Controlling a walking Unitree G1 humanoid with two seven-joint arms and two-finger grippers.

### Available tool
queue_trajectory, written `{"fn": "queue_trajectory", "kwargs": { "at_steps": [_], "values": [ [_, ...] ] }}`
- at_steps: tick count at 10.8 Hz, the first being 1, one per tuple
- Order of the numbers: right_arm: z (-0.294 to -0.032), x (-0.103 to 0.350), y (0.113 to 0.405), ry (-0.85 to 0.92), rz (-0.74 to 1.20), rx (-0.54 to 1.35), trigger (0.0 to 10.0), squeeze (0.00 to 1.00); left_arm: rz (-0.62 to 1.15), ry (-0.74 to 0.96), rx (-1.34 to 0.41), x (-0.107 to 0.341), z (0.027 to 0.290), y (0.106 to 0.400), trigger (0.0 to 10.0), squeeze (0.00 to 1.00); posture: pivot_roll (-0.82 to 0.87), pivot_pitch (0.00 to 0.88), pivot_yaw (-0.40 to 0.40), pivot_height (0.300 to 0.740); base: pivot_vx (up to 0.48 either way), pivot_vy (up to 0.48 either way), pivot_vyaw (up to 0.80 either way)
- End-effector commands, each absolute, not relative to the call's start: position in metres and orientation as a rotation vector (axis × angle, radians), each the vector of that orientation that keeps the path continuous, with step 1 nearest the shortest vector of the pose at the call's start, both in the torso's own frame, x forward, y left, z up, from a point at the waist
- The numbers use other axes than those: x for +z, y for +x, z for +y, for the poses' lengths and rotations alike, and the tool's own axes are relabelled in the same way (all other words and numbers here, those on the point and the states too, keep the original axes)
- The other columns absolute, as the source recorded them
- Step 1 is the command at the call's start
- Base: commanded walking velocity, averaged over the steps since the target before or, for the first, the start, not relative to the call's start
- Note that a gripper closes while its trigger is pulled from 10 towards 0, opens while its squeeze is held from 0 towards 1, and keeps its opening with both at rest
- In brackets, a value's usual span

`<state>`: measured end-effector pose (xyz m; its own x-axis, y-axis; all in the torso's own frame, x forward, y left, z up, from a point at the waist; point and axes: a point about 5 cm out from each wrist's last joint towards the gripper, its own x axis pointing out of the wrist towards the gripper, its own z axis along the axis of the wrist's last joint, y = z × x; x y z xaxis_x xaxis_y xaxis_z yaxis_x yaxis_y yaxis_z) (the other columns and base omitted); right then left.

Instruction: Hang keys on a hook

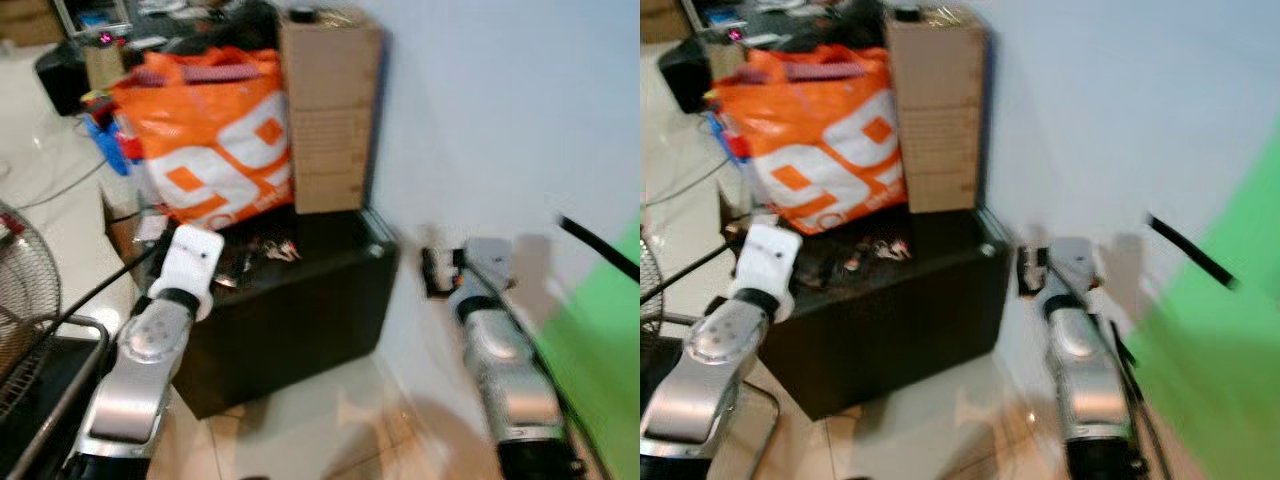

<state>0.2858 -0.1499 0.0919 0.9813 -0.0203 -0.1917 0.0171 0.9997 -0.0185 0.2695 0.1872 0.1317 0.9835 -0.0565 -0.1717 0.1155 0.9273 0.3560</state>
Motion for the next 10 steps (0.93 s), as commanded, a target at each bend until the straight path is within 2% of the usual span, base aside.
{"fn": "queue_trajectory", "kwargs": {
  "at_steps": [1,4,10],
  "values": [
    [-0.1514,0.0948,0.2880,-0.028,0.181,-0.024,10.0,1.00,0.153,0.372,-0.090,0.1341,0.1879,0.2706,10.0,0.00,0.05,0.000,0.007,0.740,0.326,0.000,0.00],
    [-0.1524,0.0947,0.2891,-0.032,0.185,-0.021,10.0,1.00,0.153,0.373,-0.089,0.1345,0.1875,0.2710,10.0,0.00,0.05,0.000,0.007,0.740,0.325,0.000,0.00],
    [-0.1523,0.0940,0.2919,-0.039,0.191,-0.023,10.0,1.00,0.145,0.353,-0.095,0.1372,0.1849,0.2732,10.0,0.00,0.06,0.000,0.004,0.740,0.339,0.000,0.64]
  ]
}}
